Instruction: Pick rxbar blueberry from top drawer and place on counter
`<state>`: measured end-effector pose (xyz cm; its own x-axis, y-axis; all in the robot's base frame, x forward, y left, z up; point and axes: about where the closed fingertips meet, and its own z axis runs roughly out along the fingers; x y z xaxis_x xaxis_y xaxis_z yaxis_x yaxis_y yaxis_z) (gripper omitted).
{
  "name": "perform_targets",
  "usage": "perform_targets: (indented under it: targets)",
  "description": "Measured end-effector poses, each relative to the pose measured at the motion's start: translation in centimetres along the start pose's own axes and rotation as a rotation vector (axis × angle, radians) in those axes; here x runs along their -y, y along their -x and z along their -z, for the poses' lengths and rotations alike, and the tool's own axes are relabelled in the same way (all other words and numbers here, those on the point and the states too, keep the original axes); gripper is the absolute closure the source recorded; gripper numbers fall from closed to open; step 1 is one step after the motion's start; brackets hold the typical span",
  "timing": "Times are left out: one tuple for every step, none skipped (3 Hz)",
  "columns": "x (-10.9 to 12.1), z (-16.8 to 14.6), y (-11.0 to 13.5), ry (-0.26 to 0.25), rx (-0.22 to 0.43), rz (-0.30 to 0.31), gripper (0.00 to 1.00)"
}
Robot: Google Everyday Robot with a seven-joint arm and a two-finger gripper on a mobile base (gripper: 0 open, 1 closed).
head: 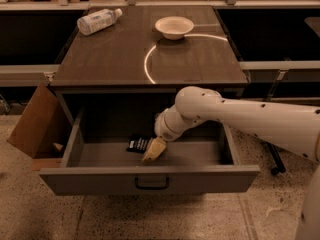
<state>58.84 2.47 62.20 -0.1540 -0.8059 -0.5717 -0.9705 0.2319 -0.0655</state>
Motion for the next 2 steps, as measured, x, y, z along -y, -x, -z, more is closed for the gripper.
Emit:
perform_targets:
  targets:
    - [-0.29,-1.69,-0.25,0.000,-0.001,0.005,0.00]
    - [-0.37,-2.66,-0.53,0.009,-0.001,-0.001,0.00]
